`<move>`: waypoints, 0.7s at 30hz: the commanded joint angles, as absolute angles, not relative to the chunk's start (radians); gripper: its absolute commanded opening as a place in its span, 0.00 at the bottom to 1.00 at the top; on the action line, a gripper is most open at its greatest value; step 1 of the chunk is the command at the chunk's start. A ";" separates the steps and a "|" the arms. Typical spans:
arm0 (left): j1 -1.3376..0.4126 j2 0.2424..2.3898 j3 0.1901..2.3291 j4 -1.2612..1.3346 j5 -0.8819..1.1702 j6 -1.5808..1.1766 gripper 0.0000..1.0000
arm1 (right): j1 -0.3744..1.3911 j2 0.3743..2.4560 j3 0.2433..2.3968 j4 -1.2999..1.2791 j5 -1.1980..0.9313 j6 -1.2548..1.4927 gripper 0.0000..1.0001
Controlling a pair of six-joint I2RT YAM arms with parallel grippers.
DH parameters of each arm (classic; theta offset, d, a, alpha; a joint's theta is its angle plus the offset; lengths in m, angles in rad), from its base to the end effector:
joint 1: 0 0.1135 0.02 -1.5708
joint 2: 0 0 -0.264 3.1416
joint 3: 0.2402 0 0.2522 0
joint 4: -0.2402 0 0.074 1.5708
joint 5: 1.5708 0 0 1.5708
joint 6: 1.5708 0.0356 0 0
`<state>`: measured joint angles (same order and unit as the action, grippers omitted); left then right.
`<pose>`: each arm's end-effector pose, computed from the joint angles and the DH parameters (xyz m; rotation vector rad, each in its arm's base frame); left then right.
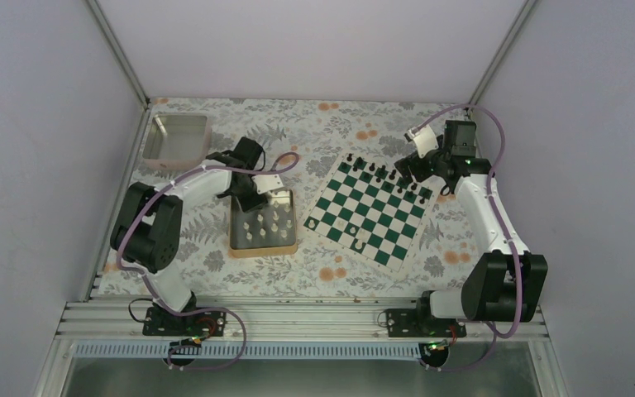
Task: Set up the chess pieces on the board
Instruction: Pick up the chess piece from the storage box.
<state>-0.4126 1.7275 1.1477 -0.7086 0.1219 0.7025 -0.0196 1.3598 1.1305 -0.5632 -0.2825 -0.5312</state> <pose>0.3001 -0.1361 0.1852 1.5251 2.3991 -0.1133 0.2930 0.0042 0.2974 -0.7181 2.2109 0.0588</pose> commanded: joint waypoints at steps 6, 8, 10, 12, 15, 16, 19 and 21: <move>-0.420 1.753 1.155 -0.670 0.141 0.694 0.42 | -0.011 1.339 1.109 -0.558 -0.275 -0.554 1.00; -0.422 1.753 1.153 -0.668 0.144 0.695 0.38 | -0.010 1.342 1.109 -0.557 -0.274 -0.554 1.00; -0.423 1.755 1.150 -0.665 0.141 0.694 0.37 | -0.010 1.342 1.109 -0.555 -0.272 -0.553 1.00; -0.424 1.758 1.148 -0.661 0.139 0.695 0.32 | -0.011 1.344 1.108 -0.555 -0.272 -0.554 1.00; -0.424 1.768 1.146 -0.658 0.129 0.692 0.23 | -0.011 1.341 1.108 -0.556 -0.271 -0.553 1.00; -0.426 1.770 1.146 -0.657 0.126 0.692 0.23 | -0.011 1.340 1.108 -0.557 -0.271 -0.554 1.00; -0.426 1.773 1.145 -0.654 0.110 0.692 0.20 | -0.010 1.336 1.108 -0.556 -0.270 -0.553 1.00; -0.428 1.773 1.145 -0.653 0.098 0.690 0.17 | -0.011 1.333 1.107 -0.557 -0.272 -0.552 1.00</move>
